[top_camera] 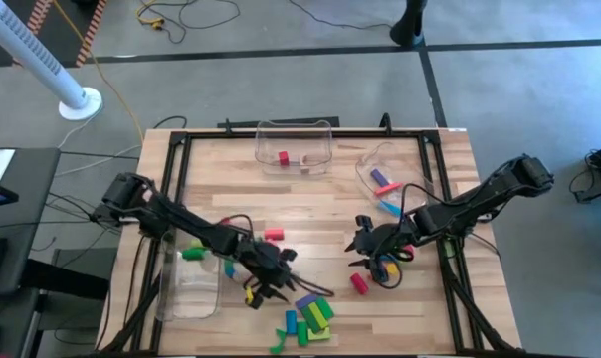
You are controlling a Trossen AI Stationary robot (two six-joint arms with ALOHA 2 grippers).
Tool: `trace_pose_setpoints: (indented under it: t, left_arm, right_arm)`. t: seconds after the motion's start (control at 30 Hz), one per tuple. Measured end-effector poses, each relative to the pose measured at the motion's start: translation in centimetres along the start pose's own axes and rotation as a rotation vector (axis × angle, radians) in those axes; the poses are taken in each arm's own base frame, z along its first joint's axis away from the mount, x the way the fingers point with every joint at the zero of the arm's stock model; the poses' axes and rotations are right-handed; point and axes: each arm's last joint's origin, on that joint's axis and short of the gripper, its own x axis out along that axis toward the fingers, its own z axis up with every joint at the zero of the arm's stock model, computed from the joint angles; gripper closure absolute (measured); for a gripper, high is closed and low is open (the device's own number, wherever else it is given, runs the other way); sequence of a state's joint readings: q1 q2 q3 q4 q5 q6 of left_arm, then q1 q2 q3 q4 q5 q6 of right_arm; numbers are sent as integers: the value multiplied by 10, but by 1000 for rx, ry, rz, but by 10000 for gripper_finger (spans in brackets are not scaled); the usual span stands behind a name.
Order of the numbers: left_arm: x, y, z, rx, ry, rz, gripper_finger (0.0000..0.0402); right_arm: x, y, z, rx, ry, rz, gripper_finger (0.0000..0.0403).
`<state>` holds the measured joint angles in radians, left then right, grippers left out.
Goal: Sort blocks by size
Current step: Put the blue cylindrical block into the left transparent bin
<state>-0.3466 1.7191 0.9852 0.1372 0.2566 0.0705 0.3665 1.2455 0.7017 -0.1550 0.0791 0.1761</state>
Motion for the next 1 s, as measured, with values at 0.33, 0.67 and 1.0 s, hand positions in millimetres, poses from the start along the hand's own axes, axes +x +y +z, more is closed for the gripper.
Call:
trace_pose_setpoints:
  t: [0.33,0.67,1.0]
  left_arm:
    - [20,1,14,-37,61,10,262]
    - [36,-17,9,-50,56,85,262]
    - [57,-24,13,-103,60,144,262]
  right_arm:
    - [-2,17,4,29,-68,62,186]
    - [-6,40,-1,23,-72,88,186]
    - [-9,55,-6,11,-78,96,186]
